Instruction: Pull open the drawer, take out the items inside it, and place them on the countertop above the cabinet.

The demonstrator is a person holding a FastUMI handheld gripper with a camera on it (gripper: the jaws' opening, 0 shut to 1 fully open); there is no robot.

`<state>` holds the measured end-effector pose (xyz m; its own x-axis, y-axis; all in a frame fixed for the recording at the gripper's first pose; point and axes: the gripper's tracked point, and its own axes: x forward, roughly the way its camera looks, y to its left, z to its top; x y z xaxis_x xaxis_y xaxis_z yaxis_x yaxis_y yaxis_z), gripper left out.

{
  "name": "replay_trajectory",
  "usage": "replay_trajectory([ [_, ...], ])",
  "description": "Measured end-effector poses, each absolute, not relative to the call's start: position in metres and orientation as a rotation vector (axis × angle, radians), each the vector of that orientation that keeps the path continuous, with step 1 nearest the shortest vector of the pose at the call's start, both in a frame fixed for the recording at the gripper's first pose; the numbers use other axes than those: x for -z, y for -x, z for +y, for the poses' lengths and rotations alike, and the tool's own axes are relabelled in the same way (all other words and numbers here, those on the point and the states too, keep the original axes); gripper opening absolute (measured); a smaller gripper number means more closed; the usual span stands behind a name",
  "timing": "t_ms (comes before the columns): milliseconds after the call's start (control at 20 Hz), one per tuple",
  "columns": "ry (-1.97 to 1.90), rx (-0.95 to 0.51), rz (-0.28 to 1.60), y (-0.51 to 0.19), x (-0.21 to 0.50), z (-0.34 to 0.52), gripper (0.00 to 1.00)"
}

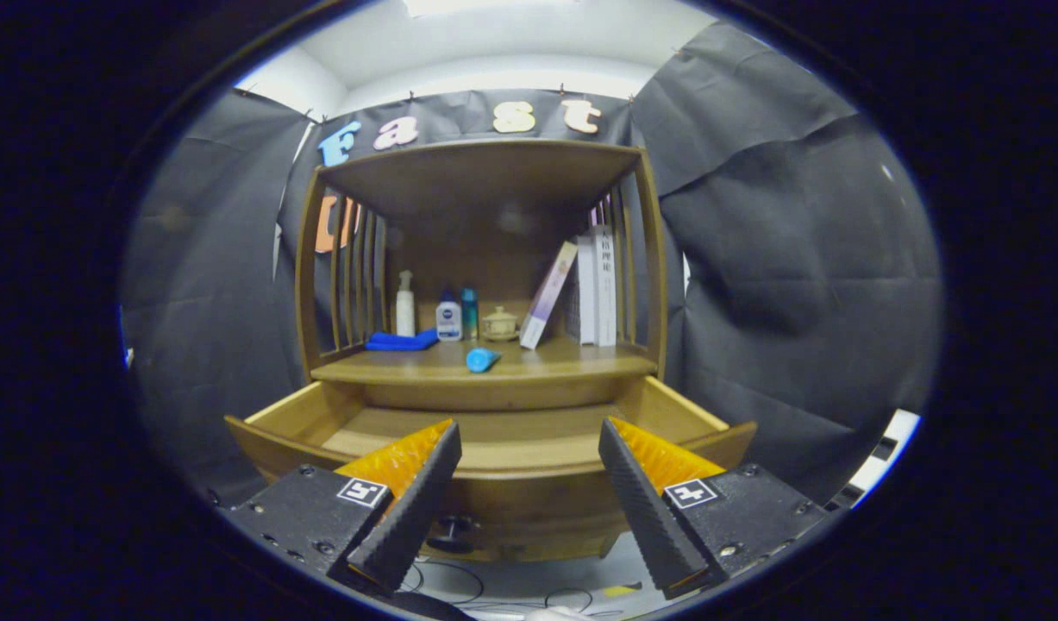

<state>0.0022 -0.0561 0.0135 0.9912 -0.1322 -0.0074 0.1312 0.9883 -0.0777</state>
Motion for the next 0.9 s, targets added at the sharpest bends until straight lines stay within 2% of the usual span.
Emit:
replay_trajectory([
  [450,0.108,0.047,0.089,0.000,0.053,-0.013,1.00],
  [900,0.135,0.052,0.137,-0.025,0.087,-0.004,1.00],
])
